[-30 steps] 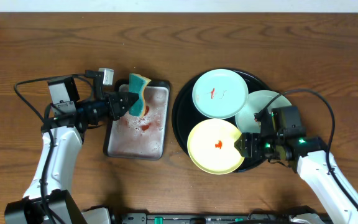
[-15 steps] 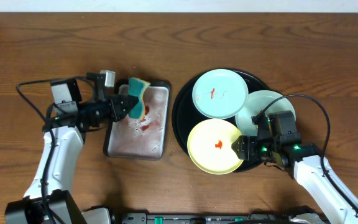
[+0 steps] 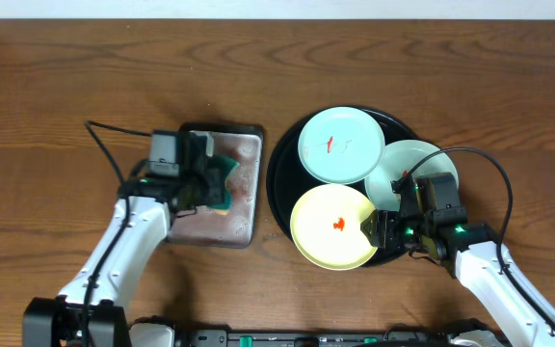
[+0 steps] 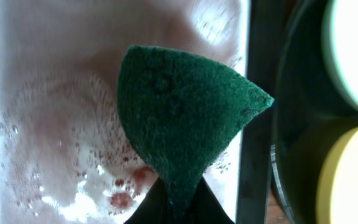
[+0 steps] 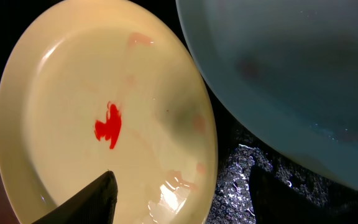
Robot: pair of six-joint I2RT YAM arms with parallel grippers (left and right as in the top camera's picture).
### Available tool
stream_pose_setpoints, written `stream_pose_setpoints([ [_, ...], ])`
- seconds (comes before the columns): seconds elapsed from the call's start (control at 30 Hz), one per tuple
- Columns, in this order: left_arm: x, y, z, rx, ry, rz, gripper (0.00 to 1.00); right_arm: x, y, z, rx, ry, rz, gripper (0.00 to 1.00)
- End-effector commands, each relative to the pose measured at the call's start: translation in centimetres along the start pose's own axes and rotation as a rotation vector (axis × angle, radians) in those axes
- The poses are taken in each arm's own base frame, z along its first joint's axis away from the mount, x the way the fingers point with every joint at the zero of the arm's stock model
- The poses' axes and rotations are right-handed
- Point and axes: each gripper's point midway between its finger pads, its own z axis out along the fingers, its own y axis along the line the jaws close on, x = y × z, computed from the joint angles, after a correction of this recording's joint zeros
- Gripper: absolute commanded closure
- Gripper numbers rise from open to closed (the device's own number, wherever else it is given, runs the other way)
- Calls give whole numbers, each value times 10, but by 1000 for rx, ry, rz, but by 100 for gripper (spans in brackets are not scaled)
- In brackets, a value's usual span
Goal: Clean dirty plates on tray and stack at the side
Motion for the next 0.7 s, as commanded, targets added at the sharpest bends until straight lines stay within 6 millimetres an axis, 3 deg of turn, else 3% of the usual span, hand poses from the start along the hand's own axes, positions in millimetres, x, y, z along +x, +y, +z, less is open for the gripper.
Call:
stream_pose_setpoints([
  [0.0, 5, 6, 5, -100, -3, -62, 92, 3, 0, 2, -4, 8, 11, 35],
  [0.37, 33, -7, 37, -168, 96, -73, 93, 3, 0, 2, -3, 9, 11, 35],
  [0.67, 27, -38, 42, -42, 74, -111, 92, 3, 0, 2, -3, 9, 11, 34],
])
